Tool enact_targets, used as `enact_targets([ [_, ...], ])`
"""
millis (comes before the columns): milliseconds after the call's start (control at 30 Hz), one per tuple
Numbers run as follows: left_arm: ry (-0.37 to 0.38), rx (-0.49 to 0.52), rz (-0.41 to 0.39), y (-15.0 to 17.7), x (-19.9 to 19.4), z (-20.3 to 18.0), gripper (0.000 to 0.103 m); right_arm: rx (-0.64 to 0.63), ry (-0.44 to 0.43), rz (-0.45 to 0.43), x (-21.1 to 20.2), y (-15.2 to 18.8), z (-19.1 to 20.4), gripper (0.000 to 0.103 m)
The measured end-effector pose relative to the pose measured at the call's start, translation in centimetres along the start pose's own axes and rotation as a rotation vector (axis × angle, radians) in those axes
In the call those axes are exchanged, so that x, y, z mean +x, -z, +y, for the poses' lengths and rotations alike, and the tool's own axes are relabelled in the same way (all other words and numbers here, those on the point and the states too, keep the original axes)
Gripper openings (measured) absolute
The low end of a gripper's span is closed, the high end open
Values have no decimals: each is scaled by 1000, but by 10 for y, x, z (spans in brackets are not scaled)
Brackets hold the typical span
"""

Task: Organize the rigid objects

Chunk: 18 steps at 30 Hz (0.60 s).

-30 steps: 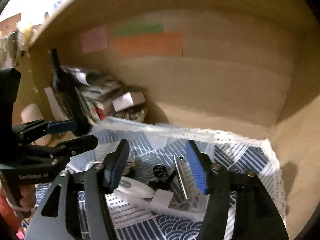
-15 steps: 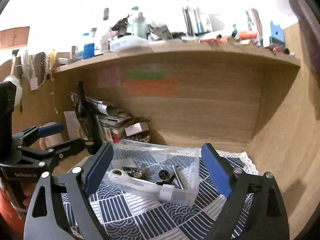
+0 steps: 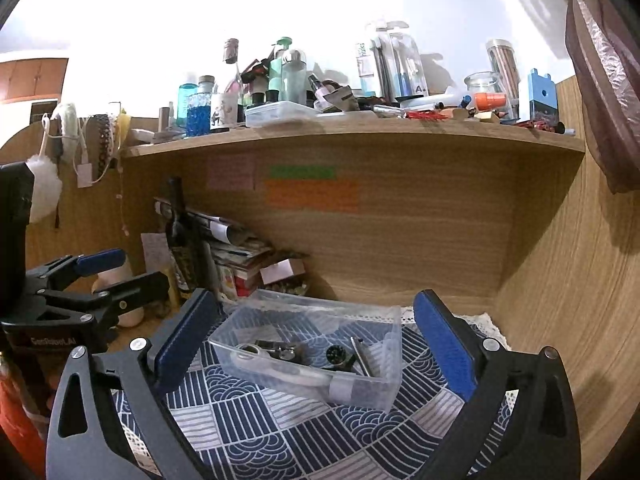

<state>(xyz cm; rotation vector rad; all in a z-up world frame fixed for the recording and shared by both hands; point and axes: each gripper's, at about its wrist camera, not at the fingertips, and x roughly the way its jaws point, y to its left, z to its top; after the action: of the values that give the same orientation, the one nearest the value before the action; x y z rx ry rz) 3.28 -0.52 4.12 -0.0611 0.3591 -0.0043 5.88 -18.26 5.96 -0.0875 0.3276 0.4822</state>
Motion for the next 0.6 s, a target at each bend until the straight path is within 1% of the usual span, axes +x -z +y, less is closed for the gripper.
enact_targets([
  [600, 12, 23, 23, 1, 13, -6, 103, 37, 9, 23, 9, 5, -9, 102],
])
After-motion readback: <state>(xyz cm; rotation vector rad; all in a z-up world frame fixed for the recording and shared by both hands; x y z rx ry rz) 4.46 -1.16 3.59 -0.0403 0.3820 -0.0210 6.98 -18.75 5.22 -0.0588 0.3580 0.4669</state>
